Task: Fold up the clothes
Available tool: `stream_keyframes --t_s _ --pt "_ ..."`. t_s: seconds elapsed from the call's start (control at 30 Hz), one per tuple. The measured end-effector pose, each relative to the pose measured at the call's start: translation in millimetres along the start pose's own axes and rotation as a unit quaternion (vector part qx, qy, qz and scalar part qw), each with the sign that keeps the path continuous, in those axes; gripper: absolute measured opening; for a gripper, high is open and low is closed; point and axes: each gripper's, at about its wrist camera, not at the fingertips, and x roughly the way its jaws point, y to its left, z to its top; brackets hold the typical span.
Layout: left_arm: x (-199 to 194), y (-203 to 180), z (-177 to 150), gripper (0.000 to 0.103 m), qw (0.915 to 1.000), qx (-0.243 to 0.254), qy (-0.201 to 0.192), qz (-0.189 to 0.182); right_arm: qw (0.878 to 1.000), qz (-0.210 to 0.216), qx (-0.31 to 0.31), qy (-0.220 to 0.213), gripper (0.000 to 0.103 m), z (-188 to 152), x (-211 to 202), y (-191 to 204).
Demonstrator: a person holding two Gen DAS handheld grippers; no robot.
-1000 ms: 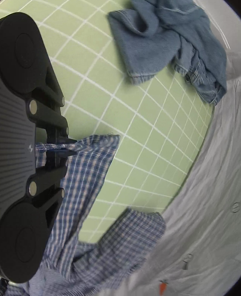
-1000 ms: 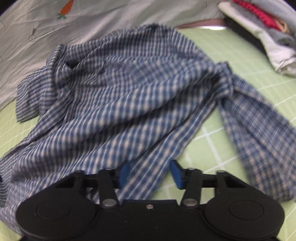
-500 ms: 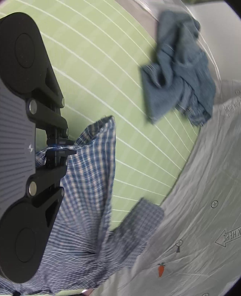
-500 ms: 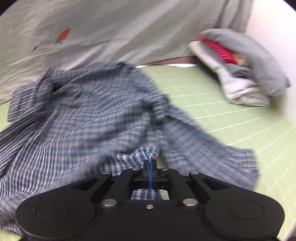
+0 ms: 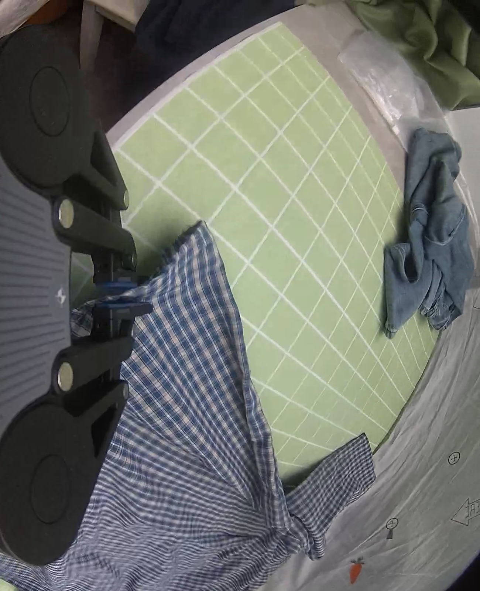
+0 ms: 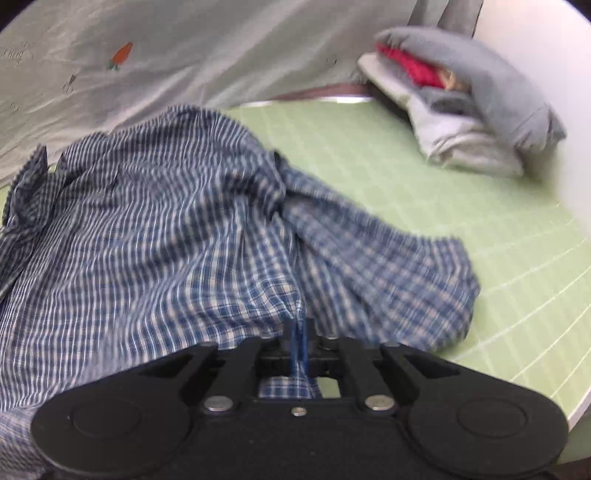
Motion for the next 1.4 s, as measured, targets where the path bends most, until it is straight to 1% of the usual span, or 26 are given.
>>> stream_keyframes --t_s 0.03,0.07,0.1,0.13,0.2,0.23,0.3,0.33,0.37,0.4,0.43,0.47,0.5,0.63,0.73,0.8,0.83,0.87,0.9,0.93,0.97,1.03,1.1,1.17,1.23,1.4 --pt "-2 0 1 0.027 1.0 0.004 -0.005 0.004 1.0 0.005 0.001 0.003 0.036 -2 1 -2" --pt "-5 -1 3 0.033 0.9999 0.007 -0.012 0.006 1.0 0.01 0.003 0.006 0.049 -4 2 -5" --pt "-5 -2 6 0.043 0.9997 0.015 -0.017 0.006 1.0 0.015 0.007 0.009 0.052 -8 1 -6" --pt "-6 -4 8 0.049 0.9995 0.022 -0.022 0.007 1.0 0.018 0.011 0.012 0.054 -12 1 -8" --pt "-5 -9 13 0.054 0.9986 0.042 -0.03 0.01 0.999 0.014 0.016 0.024 0.065 -18 5 -8" --pt "-2 -12 16 0.055 0.998 0.054 -0.03 0.012 0.999 0.012 0.019 0.03 0.07 -22 6 -8" --pt "2 -16 20 0.055 0.9972 0.068 -0.03 0.011 0.999 0.009 0.023 0.041 0.07 -28 10 -8" --pt "3 -19 23 0.055 0.9969 0.072 -0.03 0.008 0.999 0.009 0.023 0.046 0.07 -30 11 -8" --pt "3 -23 24 0.055 0.9966 0.076 -0.032 0.002 0.998 0.013 0.023 0.051 0.064 -33 11 -8" --pt "3 -28 25 0.057 0.9963 0.079 -0.033 -0.004 0.998 0.019 0.024 0.057 0.055 -37 12 -8" --pt "4 -33 25 0.06 0.9956 0.087 -0.034 -0.007 0.998 0.024 0.023 0.061 0.028 -40 13 -8" --pt "4 -38 26 0.061 0.9948 0.095 -0.035 -0.009 0.998 0.021 0.017 0.059 0.01 -44 10 -6" --pt "5 -45 26 0.061 0.9937 0.106 -0.034 -0.012 0.998 0.02 0.014 0.057 0.001 -48 7 -4" --pt "9 -67 22 0.061 0.9905 0.133 -0.026 -0.025 0.997 0.052 0.047 0.035 0.001 -45 -18 -14" --pt "12 -78 17 0.061 0.9898 0.139 -0.021 -0.027 0.996 0.028 0.074 0.032 0.001 -45 -25 -30" --pt "13 -87 14 0.062 0.9891 0.143 -0.014 -0.031 0.998 0.012 0.033 0.05 0.002 -46 -18 -28" --pt "14 -93 13 0.065 0.9882 0.149 -0.013 -0.032 0.998 0.015 0.037 0.053 0.003 -46 -18 -32" --pt "14 -98 12 0.067 0.9872 0.155 -0.012 -0.034 0.997 0.02 0.052 0.048 0.009 -44 -20 -37" --pt "13 -105 10 0.074 0.9861 0.162 -0.014 -0.035 0.997 0.024 0.067 0.043 0.016 -43 -22 -42" --pt "13 -111 8 0.082 0.9853 0.166 -0.017 -0.036 0.996 0.023 0.081 0.031 0.034 -40 -25 -49" --pt "13 -117 7 0.084 0.9846 0.17 -0.015 -0.038 0.995 0.018 0.093 0.02 0.046 -36 -27 -53" --pt "15 -131 3 0.087 0.9832 0.177 -0.011 -0.044 0.994 0.004 0.106 0.0 0.051 -28 -28 -63" --pt "19 -143 1 0.09 0.9819 0.184 -0.006 -0.047 0.993 -0.012 0.117 -0.018 0.063 -22 -28 -76" --pt "23 -156 -1 0.091 0.9813 0.187 -0.003 -0.047 0.991 -0.028 0.129 -0.034 0.086 -16 -26 -90" --pt "29 -169 -1 0.091 0.9818 0.184 0.0 -0.048 0.988 -0.039 0.143 -0.044 0.09 -8 -20 -106" --pt "43 -202 0 0.092 0.9819 0.183 0.003 -0.05 0.984 -0.05 0.166 -0.043 0.091 11 7 -139"
